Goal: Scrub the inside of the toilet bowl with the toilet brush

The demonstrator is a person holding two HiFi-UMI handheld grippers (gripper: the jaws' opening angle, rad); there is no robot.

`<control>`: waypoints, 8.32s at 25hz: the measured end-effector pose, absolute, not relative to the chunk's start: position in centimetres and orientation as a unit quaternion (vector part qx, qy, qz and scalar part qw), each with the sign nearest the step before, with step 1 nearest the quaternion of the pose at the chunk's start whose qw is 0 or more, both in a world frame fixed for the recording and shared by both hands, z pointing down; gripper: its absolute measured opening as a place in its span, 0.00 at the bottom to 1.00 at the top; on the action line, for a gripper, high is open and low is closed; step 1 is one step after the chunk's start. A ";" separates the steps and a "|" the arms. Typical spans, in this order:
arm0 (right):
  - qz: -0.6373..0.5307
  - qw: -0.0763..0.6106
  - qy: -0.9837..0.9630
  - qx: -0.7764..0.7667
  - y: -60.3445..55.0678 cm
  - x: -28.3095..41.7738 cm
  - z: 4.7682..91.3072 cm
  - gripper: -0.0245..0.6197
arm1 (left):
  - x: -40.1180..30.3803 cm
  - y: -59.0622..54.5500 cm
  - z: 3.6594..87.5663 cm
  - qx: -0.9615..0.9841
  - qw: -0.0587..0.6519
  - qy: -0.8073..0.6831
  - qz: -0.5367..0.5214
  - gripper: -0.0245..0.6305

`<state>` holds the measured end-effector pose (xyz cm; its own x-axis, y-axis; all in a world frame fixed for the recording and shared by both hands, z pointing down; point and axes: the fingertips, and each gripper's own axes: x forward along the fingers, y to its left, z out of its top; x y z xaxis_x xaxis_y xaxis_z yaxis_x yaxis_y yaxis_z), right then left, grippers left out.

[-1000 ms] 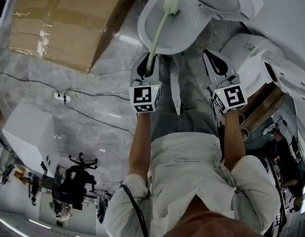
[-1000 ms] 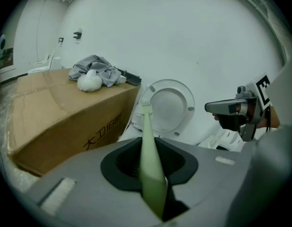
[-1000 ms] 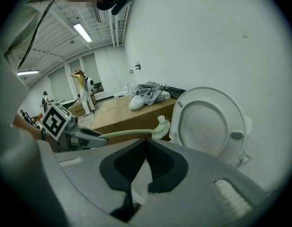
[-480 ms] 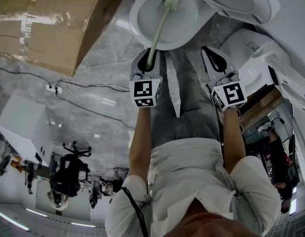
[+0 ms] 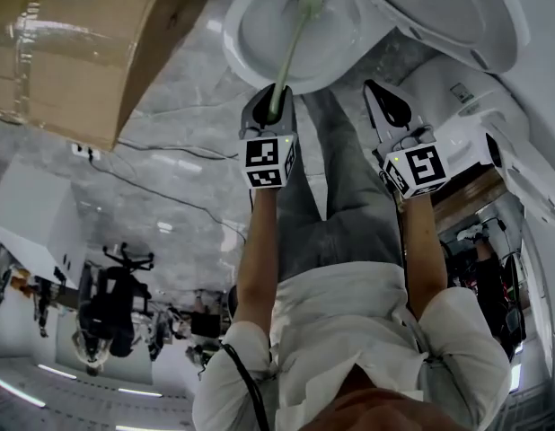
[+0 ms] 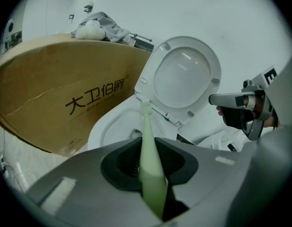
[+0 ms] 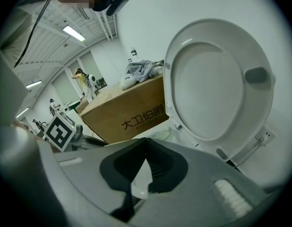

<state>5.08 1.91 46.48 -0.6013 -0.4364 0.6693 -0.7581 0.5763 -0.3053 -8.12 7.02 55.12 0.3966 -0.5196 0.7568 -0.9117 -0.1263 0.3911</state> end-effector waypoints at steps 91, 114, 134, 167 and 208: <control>0.405 0.182 -0.783 0.436 4.6 -0.3 50.5 0.04 | -18.1 3.1 65.6 0.655 -0.006 -0.022 0.755 0.19; 0.412 0.180 -0.774 0.446 3.5 0.9 51.1 0.04 | -16.8 -4.8 65.6 0.639 -0.086 -0.037 0.763 0.19; 0.406 0.190 -0.782 0.433 3.3 0.8 51.0 0.04 | -17.2 -3.7 64.8 0.647 0.110 -0.112 0.746 0.19; 0.415 0.192 -0.780 0.427 4.5 2.8 51.3 0.04 | -6.0 -8.7 63.9 0.658 0.166 -0.213 0.703 0.19; 0.409 0.200 -0.787 0.417 6.9 1.2 51.4 0.04 | -9.2 8.7 61.8 0.736 0.267 -0.152 0.602 0.19</control>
<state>1.22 6.86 51.36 -0.5729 -0.4928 0.6549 -0.8192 0.3182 -0.4772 -9.21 8.66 61.78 0.2279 0.0977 0.9688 -0.5469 -0.8104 0.2103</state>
